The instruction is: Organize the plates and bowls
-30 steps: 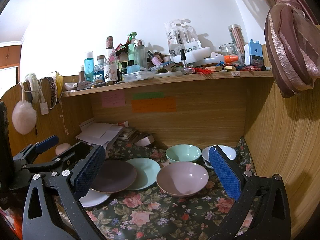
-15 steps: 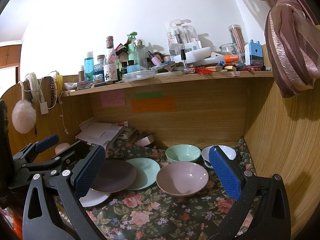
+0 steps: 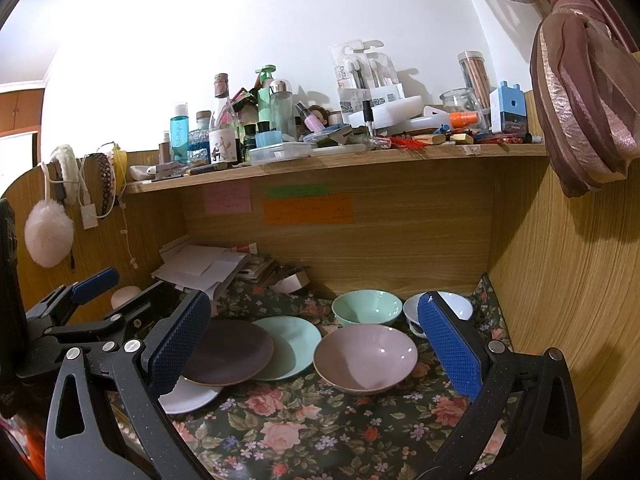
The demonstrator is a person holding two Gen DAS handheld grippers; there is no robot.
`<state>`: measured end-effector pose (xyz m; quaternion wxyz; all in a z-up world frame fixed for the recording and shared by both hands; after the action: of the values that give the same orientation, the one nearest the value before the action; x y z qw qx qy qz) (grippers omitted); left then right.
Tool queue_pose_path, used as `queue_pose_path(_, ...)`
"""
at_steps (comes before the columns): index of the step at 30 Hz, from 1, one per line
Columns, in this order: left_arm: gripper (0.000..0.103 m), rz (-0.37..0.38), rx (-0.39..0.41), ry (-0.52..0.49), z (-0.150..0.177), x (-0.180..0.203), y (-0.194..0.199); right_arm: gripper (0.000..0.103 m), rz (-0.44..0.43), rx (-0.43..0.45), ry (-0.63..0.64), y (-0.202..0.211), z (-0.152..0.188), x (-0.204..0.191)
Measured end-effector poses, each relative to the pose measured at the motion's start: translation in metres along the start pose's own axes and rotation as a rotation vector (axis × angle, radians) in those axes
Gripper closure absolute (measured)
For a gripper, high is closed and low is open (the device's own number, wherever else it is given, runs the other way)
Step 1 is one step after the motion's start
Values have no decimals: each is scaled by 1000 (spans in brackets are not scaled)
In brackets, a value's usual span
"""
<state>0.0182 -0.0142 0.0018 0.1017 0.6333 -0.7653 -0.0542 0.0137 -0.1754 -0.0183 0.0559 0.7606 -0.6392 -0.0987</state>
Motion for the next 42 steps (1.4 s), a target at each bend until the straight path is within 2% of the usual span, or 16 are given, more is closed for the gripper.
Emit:
queue_pose_path(13, 0, -1, -3, 9, 1, -1, -2, 0, -3, -7, 6, -1, 0, -4)
queue_pose_path(23, 0, -5, -47, 57, 12, -24, -17, 0, -4, -52, 17, -21, 5, -10)
queue_pose_path(31, 0, -21, -108, 127, 29, -58, -36, 0, -17, -127, 42, -55, 20, -27)
queue_pose_path(42, 1, -146, -250, 247, 70, -139, -74, 0, -54, -268, 64, -115, 46, -54)
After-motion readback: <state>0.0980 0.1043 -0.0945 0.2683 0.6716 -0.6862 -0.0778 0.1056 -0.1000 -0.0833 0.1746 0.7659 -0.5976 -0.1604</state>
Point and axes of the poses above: each gripper's, at about its wrist camera, not at the fingertips, and y roughly against the way its jaws point, x to its right, z to its underside, the point moved 2 cm from there along -y, roughly the way its jaws point, and after that the axes turned 11 degrees about z, right-handed, at the moved point
